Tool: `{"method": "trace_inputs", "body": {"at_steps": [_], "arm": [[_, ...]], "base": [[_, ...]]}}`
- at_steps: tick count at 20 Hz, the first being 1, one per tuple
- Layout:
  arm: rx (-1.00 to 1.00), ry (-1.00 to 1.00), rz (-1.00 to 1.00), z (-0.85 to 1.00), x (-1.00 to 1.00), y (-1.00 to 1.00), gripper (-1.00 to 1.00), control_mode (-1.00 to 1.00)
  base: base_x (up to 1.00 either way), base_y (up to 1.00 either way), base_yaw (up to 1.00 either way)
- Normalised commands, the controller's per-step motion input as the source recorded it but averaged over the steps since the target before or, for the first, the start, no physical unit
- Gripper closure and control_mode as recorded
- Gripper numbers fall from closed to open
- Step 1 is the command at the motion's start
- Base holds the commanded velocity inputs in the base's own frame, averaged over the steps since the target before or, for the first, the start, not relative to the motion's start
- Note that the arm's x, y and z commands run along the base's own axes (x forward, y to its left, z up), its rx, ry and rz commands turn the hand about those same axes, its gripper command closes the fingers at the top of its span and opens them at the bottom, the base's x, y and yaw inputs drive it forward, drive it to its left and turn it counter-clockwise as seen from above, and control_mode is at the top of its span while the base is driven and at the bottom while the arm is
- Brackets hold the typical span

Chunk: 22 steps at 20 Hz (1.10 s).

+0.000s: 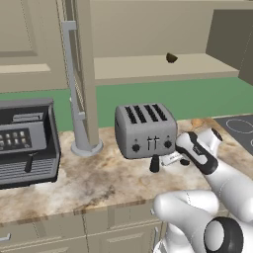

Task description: Pick the shaker and shaker from the counter and place them in the cabinet.

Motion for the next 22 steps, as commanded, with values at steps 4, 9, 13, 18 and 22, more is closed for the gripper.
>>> {"method": "trace_inputs", "body": {"at_steps": [4, 9, 13, 18, 22], "arm": [[-0.02, -0.01, 0.00, -0.14, 0.03, 0.26, -1.00, -1.00], [0.00, -0.04, 0.00, -0.17, 0.02, 0.19, -1.00, -1.00], [-0.01, -0.07, 0.00, -0.23, 0.07, 0.11, -1.00, -1.00], [-0.04, -0.04, 0.00, -0.26, 0.15, 0.15, -1.00, -1.00], [-0.06, -0.01, 0.00, -0.24, 0.16, 0.19, -1.00, -1.00]], "base": [[0.00, 0.00, 0.00], [0.00, 0.00, 0.00], [0.00, 0.00, 0.00], [0.00, 0.00, 0.00], [0.00, 0.00, 0.00]]}}
